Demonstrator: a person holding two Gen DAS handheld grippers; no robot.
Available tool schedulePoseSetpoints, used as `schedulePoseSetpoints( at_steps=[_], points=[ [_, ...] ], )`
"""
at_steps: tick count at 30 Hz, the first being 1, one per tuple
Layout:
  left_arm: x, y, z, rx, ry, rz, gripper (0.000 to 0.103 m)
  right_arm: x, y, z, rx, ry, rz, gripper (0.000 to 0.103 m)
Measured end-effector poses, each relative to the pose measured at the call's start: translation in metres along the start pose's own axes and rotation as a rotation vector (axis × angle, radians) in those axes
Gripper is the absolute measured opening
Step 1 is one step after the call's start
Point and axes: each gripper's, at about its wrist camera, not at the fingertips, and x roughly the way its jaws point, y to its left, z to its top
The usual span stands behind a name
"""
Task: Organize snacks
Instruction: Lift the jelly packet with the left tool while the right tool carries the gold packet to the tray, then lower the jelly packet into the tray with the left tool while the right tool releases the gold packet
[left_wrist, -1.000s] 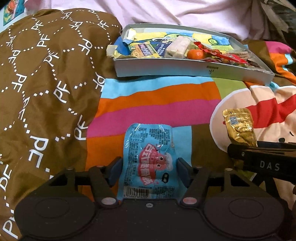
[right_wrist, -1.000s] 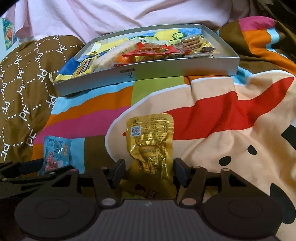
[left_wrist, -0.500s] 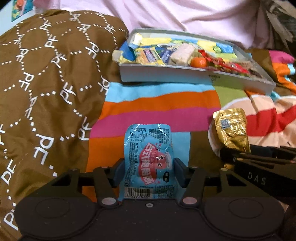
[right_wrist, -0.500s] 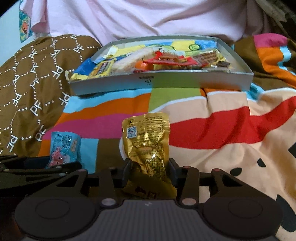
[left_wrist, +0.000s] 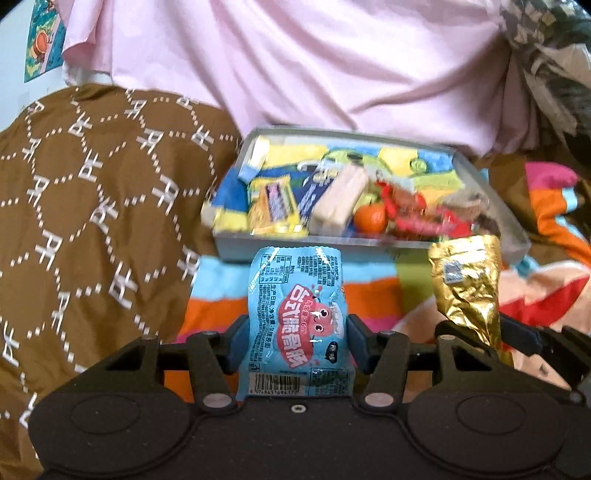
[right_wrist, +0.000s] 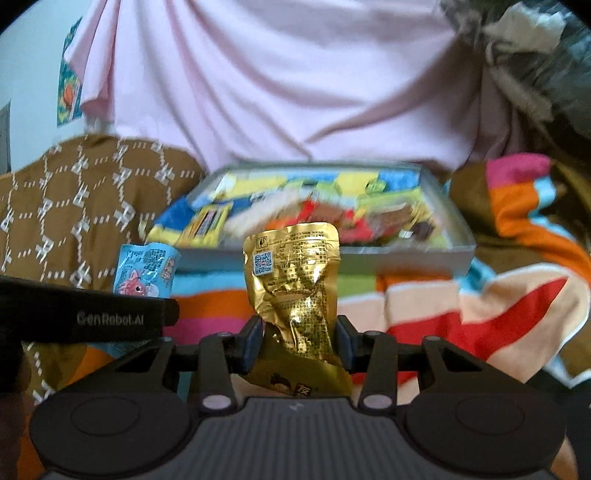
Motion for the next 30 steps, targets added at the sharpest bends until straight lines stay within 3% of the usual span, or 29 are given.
schedulePoseSetpoints(
  at_steps=[11, 19, 23, 30],
  points=[
    [0.014, -0.016, 0.070, -0.053, -0.103, 0.015, 0.057, 0.008, -0.048, 0.034, 0.057, -0.195, -0.123, 0.047],
    [0.048, -0.044, 0.104, -0.066, -0.131, -0.028, 0.058, 0.028, -0.084, 0.059, 0.119, -0.308, -0.191, 0.047],
    [0.072, -0.058, 0.117, -0.083, -0.119, -0.031, 0.058, 0.039, -0.095, 0.066, 0.115, -0.329, -0.197, 0.047],
    [0.109, -0.071, 0.127, -0.097, -0.087, -0.028, 0.058, 0.062, -0.108, 0.067, 0.126, -0.284, -0.182, 0.047]
  ],
)
